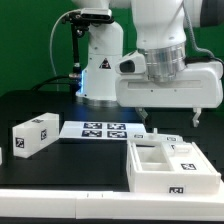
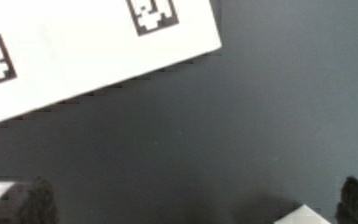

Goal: Assemble cabinet

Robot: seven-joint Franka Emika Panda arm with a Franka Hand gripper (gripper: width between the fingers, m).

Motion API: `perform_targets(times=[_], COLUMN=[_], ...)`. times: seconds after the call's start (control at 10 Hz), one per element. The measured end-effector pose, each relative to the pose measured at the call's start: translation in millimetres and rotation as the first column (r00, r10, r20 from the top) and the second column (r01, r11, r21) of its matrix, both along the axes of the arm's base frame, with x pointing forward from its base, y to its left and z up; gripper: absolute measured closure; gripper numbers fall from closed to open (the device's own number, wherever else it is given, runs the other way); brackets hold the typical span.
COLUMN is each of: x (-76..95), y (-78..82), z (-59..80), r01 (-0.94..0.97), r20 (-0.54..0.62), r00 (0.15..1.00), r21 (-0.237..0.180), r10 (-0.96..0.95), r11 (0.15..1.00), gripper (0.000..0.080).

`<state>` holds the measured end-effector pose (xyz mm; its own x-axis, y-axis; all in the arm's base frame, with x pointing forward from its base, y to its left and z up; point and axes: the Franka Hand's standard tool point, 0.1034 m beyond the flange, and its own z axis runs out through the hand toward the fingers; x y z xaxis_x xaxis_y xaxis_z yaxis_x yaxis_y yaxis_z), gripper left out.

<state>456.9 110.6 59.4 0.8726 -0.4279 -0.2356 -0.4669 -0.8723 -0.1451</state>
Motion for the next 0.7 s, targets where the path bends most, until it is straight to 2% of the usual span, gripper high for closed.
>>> perform_targets(times=[0.1,0.3,0.5,0.7], x=[3.8,-5.9,-11.4,-12.0], y=[-2.5,-7.6,-3.6,-4.7], z=[0.0,-6.4,-7.5,-8.4], r01=[0.008,-0.111,-0.195,-0.194], r20=[-0.015,-0.034,-0.032,-0.034], r00=[1.0,0.993,0.981,0.981], r21=[0.01,0.003,-0.057,-0.059], r10=[-0.008,0.111,0.194,0.192], r11=[1.0,0.994,0.979,0.979], gripper=[0.0003,0.0003,0.0003,0.0003])
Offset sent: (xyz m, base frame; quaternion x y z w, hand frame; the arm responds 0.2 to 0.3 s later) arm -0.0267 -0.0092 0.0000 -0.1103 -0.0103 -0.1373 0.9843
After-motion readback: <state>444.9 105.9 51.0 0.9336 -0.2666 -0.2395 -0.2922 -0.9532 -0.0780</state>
